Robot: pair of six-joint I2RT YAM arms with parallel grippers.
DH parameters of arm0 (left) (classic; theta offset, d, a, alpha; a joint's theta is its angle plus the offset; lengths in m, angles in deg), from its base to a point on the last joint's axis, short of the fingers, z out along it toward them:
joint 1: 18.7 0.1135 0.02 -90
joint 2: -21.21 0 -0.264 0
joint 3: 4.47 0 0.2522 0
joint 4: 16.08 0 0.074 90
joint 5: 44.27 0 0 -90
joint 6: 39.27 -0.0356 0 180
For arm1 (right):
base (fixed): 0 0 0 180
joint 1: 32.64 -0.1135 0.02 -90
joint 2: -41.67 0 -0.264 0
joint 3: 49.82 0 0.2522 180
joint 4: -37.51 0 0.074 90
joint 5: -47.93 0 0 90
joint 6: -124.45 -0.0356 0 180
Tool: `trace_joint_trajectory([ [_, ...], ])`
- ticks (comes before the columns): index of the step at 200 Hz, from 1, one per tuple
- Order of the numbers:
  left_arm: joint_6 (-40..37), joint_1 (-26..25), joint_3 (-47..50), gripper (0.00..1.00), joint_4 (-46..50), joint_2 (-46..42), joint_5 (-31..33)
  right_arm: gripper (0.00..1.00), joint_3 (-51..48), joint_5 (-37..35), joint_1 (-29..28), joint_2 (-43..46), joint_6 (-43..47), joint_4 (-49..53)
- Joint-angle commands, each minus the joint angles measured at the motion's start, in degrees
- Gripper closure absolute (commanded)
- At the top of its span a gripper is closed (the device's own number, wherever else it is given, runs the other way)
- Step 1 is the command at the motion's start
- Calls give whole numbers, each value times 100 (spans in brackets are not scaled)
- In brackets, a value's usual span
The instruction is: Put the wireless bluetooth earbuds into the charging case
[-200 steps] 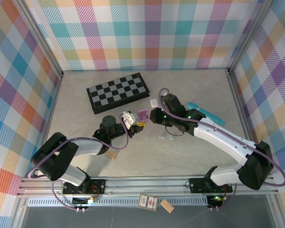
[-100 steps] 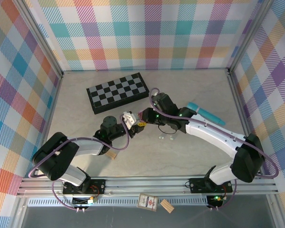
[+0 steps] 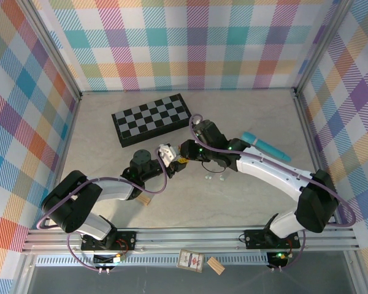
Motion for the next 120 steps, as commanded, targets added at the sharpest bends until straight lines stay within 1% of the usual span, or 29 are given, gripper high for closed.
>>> trace_joint_trajectory([
  [1, 14, -60, -131, 72, -365, -65, -44, 78, 107, -101, -42, -111, 117, -28],
  [25, 22, -60, -122, 72, -348, -99, -27, 76, 133, -246, -43, -131, 182, 67],
  [69, 14, -60, -131, 72, -347, -120, 0, 62, 107, -170, -49, -12, 169, 48],
  [120, 163, -38, -44, 72, -619, -107, 79, 55, -197, -245, -42, 636, 248, 81],
])
